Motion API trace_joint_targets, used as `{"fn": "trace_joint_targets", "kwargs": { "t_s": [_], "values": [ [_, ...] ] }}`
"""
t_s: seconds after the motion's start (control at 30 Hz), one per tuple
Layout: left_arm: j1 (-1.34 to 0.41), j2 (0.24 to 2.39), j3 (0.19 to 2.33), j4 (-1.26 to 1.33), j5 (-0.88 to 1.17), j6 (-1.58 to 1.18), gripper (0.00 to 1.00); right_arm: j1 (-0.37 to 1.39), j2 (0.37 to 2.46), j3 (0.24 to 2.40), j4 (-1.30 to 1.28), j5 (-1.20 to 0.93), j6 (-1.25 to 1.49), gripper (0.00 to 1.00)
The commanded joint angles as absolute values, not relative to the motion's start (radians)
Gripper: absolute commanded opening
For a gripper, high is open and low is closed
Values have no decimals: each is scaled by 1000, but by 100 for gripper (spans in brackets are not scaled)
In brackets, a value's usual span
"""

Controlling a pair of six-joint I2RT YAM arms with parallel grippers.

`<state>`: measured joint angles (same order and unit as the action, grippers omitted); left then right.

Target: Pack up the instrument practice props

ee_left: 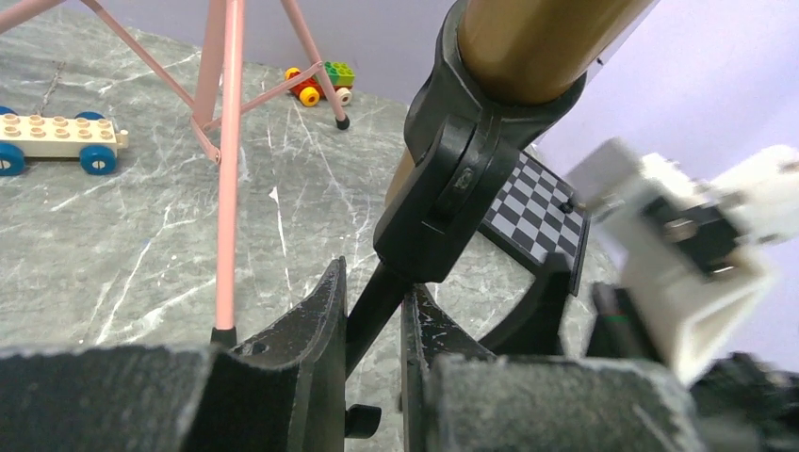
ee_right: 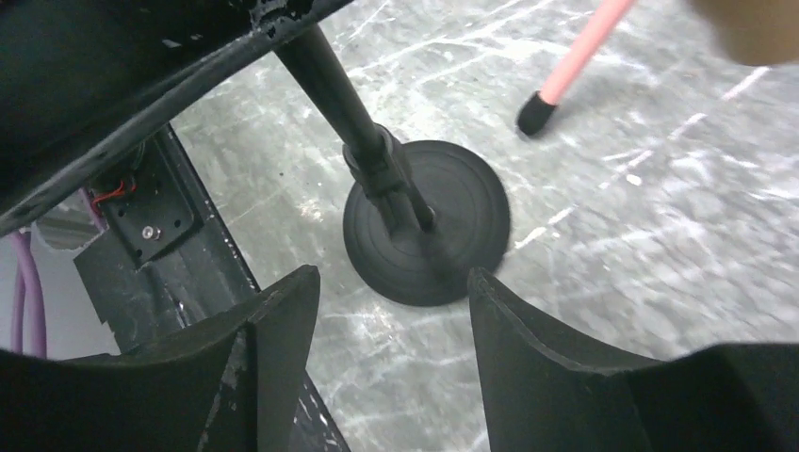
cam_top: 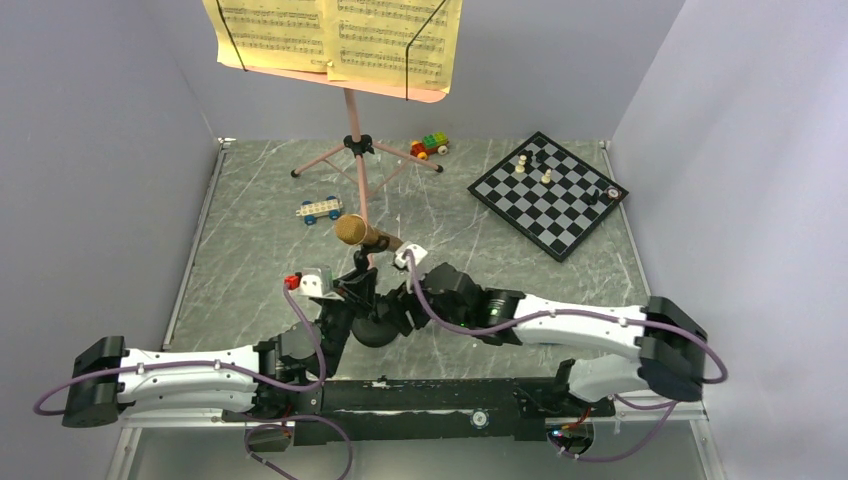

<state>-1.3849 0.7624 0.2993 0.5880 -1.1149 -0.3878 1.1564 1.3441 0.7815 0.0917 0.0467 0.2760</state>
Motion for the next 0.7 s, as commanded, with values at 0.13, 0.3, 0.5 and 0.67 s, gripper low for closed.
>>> {"fn": "trace_joint_targets", "kwargs": {
  "t_s": [0.13, 0.3, 0.5, 0.67],
  "values": [
    [-1428, 941, 182, 383, -980, -466, 0, 1141, 1059, 732, 5, 219, 309, 65],
    [-1428, 1034, 230, 312, -965, -495, 0, 1114, 1007, 711, 5, 251, 308, 65],
    [-1428, 1064, 255, 229, -985, -520, 0, 1102, 1010, 727, 5, 269, 310, 66],
    [-1428, 998, 193, 340, -970, -476, 0, 1096, 1001, 729, 5, 257, 305, 66]
  ]
}}
